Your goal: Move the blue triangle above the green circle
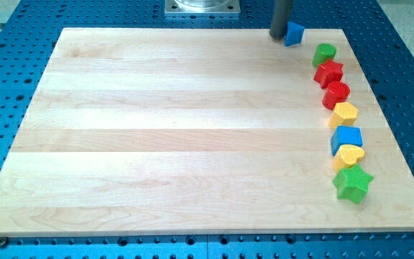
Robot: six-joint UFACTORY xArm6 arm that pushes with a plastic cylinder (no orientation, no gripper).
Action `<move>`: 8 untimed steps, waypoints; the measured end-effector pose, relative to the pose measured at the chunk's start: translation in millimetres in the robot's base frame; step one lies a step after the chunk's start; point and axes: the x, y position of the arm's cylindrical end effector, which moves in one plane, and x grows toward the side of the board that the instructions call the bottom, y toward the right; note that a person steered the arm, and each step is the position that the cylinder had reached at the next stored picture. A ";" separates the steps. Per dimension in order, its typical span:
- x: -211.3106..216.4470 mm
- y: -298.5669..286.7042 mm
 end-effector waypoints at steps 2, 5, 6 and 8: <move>0.0 23.9; 8.6 36.1; 9.0 38.8; 12.0 39.4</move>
